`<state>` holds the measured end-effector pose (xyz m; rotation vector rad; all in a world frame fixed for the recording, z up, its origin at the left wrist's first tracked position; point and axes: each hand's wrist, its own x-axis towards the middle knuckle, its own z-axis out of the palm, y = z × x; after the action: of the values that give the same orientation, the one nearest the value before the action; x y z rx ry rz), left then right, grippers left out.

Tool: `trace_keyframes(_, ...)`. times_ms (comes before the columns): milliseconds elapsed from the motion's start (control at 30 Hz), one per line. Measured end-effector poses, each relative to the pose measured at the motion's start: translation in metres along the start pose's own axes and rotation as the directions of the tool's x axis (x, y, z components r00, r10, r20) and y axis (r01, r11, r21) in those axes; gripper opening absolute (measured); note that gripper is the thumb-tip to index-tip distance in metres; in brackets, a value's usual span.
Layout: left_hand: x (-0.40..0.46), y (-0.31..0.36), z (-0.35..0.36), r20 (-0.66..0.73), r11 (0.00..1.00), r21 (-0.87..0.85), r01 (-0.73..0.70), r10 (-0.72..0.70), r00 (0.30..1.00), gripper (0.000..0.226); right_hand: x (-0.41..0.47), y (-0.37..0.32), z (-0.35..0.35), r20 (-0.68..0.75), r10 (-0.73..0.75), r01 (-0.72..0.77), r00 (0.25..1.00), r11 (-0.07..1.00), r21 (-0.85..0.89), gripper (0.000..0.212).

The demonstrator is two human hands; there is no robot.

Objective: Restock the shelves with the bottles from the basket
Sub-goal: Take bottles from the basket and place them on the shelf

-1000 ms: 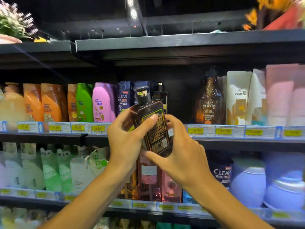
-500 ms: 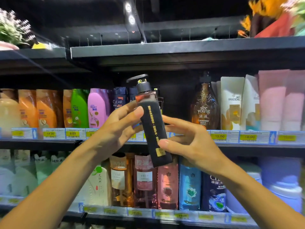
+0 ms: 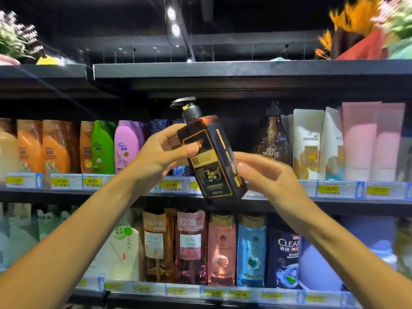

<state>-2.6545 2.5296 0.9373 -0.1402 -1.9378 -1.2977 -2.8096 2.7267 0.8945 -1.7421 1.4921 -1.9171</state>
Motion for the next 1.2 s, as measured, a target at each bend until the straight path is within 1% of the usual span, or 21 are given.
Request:
trace_keyframes(67,0.006,0.001,0.0,-0.075,0.996,0.087,-0.022,0.029,0.997,0.047,0.011,-0.012,-0.004,-0.069,-0.075,0.071,0.995,0.995,-0.064,0.043)
trace_keyframes(100,0.008,0.001,0.001,-0.084,0.99,0.134,-0.041,0.053,0.995,0.049,0.016,-0.018,-0.006,-0.077,-0.112,0.103,0.991,0.988,-0.111,0.047)
trace_keyframes(200,0.011,0.002,0.008,-0.054,0.959,0.257,-0.116,0.134,0.99,0.052,0.033,-0.033,-0.007,-0.042,-0.175,0.151,0.984,0.928,-0.34,0.062)
trace_keyframes(267,0.012,0.005,0.013,-0.038,0.938,0.311,-0.155,0.175,0.984,0.052,0.042,-0.042,-0.008,-0.012,-0.204,0.172,0.979,0.853,-0.493,0.066)
trace_keyframes(300,0.014,0.006,0.015,-0.039,0.933,0.315,-0.172,0.194,0.98,0.052,0.045,-0.047,-0.007,0.001,-0.219,0.185,0.976,0.821,-0.54,0.066)
trace_keyframes(433,0.021,0.012,0.017,-0.079,0.926,0.303,-0.225,0.26,0.962,0.05,0.062,-0.057,-0.006,0.028,-0.283,0.238,0.959,0.744,-0.625,0.057)
trace_keyframes(567,0.033,0.018,0.016,-0.087,0.887,0.353,-0.298,0.348,0.933,0.055,0.078,-0.066,-0.008,0.031,-0.348,0.282,0.937,0.7,-0.656,0.057)
trace_keyframes(667,0.032,0.005,0.014,-0.076,0.88,0.382,-0.282,0.334,0.939,0.068,0.086,-0.065,-0.009,0.005,-0.365,0.268,0.931,0.674,-0.689,0.057)
trace_keyframes(700,0.026,-0.005,0.013,-0.073,0.865,0.418,-0.276,0.335,0.939,0.07,0.088,-0.061,-0.009,-0.01,-0.358,0.249,0.934,0.669,-0.7,0.058)
trace_keyframes(733,0.018,-0.016,0.012,-0.071,0.826,0.487,-0.284,0.362,0.929,0.069,0.09,-0.057,-0.009,-0.023,-0.345,0.227,0.938,0.665,-0.711,0.058)
trace_keyframes(767,0.009,-0.029,0.009,-0.066,0.764,0.572,-0.298,0.406,0.912,0.063,0.092,-0.053,-0.01,-0.036,-0.318,0.195,0.947,0.661,-0.725,0.058)
trace_keyframes(833,-0.01,-0.056,0.003,-0.058,0.636,0.708,-0.307,0.485,0.873,0.041,0.097,-0.046,-0.011,-0.05,-0.237,0.121,0.97,0.651,-0.75,0.059)
trace_keyframes(900,-0.022,-0.077,-0.003,-0.06,0.556,0.788,-0.265,0.498,0.865,0.027,0.104,-0.04,-0.012,-0.054,-0.159,0.058,0.986,0.624,-0.779,0.059)
trace_keyframes(967,-0.028,-0.091,-0.007,-0.022,0.477,0.841,-0.254,0.499,0.867,0.025,0.11,-0.035,-0.012,-0.059,-0.086,0.004,0.995,0.596,-0.803,0.059)
trace_keyframes(1033,-0.03,-0.101,-0.009,0.033,0.389,0.878,-0.277,0.529,0.848,0.025,0.115,-0.03,-0.009,-0.077,-0.013,-0.056,0.997,0.571,-0.819,0.058)
trace_keyframes(1067,-0.03,-0.103,-0.009,0.047,0.368,0.884,-0.29,0.546,0.836,0.024,0.117,-0.029,-0.007,-0.092,0.02,-0.088,0.996,0.544,-0.835,0.059)
trace_keyframes(1133,-0.029,-0.105,-0.011,0.055,0.36,0.88,-0.31,0.572,0.819,0.021,0.122,-0.025,-0.003,-0.116,0.102,-0.151,0.988,0.473,-0.868,0.059)
trace_keyframes(1200,-0.029,-0.105,-0.011,0.063,0.355,0.875,-0.327,0.589,0.806,0.018,0.124,-0.023,0.001,-0.123,0.172,-0.187,0.977,0.434,-0.881,0.056)
